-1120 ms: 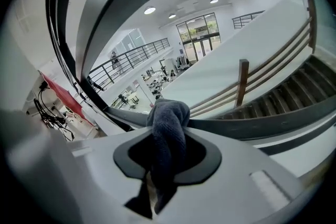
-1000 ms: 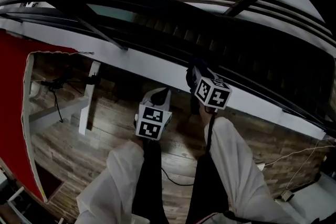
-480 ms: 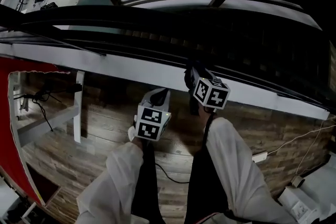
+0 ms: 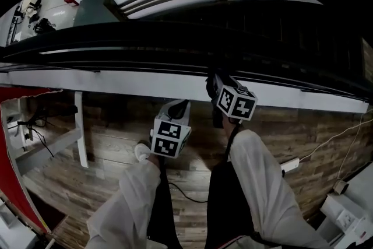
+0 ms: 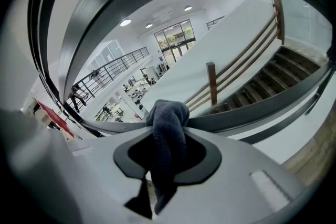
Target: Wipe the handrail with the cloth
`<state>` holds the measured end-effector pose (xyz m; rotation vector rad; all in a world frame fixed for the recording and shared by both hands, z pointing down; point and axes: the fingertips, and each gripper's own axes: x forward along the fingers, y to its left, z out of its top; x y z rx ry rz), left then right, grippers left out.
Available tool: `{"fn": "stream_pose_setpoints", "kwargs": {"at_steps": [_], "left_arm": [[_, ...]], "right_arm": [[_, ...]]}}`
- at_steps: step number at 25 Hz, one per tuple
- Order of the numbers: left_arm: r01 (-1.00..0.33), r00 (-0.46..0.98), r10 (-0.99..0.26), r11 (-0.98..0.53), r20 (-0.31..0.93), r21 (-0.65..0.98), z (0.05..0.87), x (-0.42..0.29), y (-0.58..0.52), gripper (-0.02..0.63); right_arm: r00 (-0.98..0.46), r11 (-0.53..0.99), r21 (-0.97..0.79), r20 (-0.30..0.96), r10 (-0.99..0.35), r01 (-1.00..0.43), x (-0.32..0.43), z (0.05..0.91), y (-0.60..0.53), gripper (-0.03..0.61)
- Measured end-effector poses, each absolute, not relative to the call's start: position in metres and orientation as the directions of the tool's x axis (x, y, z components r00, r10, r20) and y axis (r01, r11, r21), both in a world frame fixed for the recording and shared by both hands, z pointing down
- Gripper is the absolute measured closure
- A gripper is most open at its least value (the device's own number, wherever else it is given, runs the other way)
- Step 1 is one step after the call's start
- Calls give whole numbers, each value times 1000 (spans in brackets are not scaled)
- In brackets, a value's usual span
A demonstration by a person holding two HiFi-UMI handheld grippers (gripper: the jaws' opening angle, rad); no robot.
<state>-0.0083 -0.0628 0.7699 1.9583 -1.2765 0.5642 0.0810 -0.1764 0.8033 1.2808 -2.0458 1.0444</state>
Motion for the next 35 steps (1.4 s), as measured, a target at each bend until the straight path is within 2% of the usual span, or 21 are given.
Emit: {"fn": "stream_pose_setpoints", "kwargs": {"at_steps": [9, 16, 28, 35], "left_arm": [[-897, 442, -568, -304, 694, 321, 772, 55, -72, 611], [-890, 453, -550, -320, 702, 323, 778, 100, -81, 611], [-852, 517, -505, -379, 691, 360, 790, 216, -104, 611], [-816, 558, -475, -462, 681, 347, 783, 281, -112, 611]], "right_arm": [[-359, 178, -314, 757, -546, -932, 168, 802, -187, 494], [-359, 185, -309, 750, -556, -933, 217, 803, -196, 494], [-315, 142, -290, 729, -608, -946, 329, 799, -217, 494], [-278, 109, -271, 727, -628, -956, 391, 800, -224, 494]]}}
